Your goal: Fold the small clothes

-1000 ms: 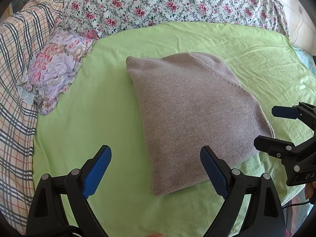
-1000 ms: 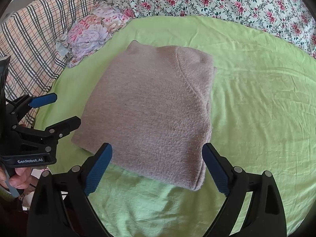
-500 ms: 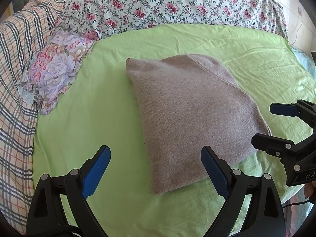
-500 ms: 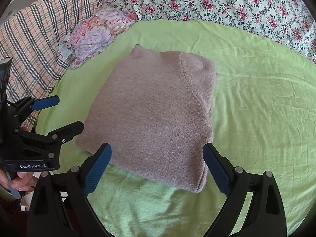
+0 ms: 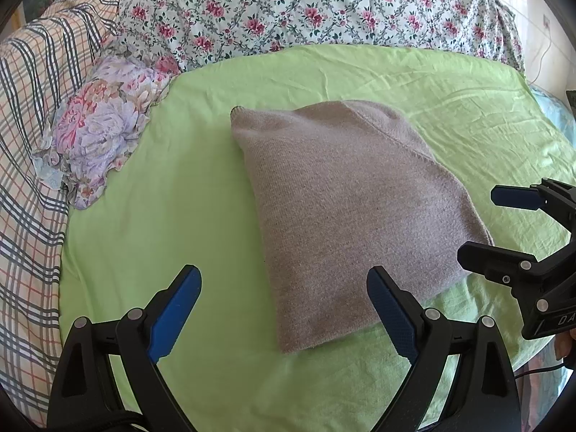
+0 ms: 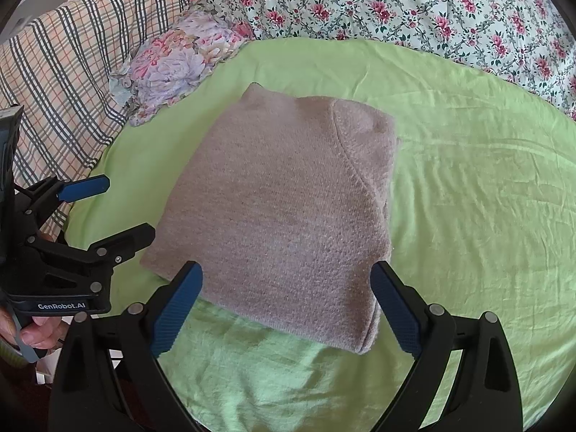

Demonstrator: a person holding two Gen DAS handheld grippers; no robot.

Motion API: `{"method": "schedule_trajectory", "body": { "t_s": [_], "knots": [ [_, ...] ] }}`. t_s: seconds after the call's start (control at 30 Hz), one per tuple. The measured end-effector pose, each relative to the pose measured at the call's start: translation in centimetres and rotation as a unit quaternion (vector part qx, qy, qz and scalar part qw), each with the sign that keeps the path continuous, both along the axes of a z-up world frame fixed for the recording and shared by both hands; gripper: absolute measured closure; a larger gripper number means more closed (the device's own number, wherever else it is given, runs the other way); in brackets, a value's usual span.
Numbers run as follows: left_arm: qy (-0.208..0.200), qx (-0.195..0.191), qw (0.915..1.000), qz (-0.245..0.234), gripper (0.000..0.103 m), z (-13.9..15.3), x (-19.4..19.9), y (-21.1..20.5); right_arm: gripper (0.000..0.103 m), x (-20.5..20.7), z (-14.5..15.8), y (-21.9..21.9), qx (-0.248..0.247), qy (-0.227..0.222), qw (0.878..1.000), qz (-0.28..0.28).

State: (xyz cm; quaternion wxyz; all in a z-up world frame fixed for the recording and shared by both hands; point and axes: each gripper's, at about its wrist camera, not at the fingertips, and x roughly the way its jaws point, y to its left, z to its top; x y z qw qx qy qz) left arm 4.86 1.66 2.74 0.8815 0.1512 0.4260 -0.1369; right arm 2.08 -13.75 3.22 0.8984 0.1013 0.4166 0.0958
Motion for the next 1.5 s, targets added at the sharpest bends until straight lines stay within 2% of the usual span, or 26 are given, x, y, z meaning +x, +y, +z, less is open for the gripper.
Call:
{"method": "schedule_trajectory", "body": {
  "t_s": [1.5],
  "knots": [
    [0.01,-0.004,0.9999,-0.003,0.009,-0.1,1.0,-1.0,0.007,1.6,0.1,-0.3,-0.002,0.008,1.0,0.008]
  ]
}}
